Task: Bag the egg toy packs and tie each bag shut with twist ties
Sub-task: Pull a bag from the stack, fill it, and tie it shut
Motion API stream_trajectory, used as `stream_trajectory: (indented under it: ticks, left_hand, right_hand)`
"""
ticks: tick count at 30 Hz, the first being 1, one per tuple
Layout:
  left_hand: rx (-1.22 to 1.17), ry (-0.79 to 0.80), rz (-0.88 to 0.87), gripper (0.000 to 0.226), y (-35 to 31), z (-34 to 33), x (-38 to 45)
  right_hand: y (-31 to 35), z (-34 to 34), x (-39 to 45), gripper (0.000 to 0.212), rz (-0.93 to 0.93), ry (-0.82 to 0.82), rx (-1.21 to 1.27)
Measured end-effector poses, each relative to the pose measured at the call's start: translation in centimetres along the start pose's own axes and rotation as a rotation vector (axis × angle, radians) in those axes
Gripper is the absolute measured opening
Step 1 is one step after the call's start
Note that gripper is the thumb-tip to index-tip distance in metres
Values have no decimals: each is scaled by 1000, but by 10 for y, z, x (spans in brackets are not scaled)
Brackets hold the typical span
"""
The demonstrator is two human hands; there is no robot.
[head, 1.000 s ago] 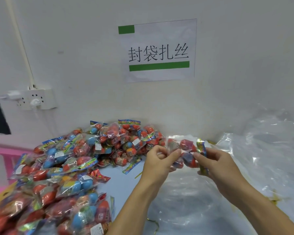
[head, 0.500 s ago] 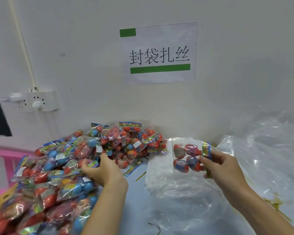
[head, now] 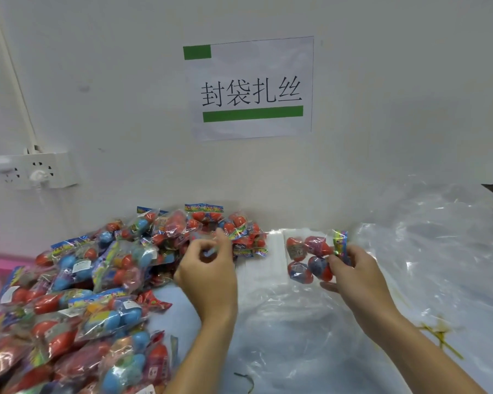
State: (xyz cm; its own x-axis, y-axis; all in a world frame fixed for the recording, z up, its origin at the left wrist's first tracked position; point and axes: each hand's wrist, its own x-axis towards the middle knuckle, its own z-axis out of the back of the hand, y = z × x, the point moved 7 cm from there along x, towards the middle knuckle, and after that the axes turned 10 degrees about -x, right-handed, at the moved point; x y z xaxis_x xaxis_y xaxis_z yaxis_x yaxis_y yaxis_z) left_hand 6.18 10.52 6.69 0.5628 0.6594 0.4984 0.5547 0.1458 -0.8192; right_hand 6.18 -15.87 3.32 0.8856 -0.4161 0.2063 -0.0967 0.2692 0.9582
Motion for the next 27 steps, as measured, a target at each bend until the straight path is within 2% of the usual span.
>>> stream_trajectory:
  ticks: [3,6,9,11,14,17,19,21,24,27]
  left_hand:
    - [85,246,-237,23,-23,-24,-21]
    - [175,519,-462,21,-38,-48,-47]
    - [245,795,-610,19,-40,-68,-78]
    - [281,890,-655,18,-39,-73,-89]
    - [204,903,-585,30,-39,-72,-89]
    - [129,926,-528,43,-40,-71,-91]
    - [98,954,-498,49,-39,-72,-96]
    - [40,966,-436,51,-36,-73,-97]
    - [-86,962,-301,50,-33,-73,-95]
    - [-210,861,-239,37,-37,-68,-88]
  right_hand:
    - [3,1,-1,17,17,-34,-19]
    - [7,0,-5,12,58,-61,-117]
    - [10,-12,-11,10,81,10,-139]
    - [9,-20,-13,13,56,83,-93]
    - [10,-30,-17,16,29,220,98]
    - [14,-37,-19,49,33,315,265]
    - [13,-38,-19,56,11,330,298]
    - [10,-37,-17,46,-17,307,323]
    - [6,-33,-16,21,-59,254,338]
    - [2,-28,-13,18,-69,193,308]
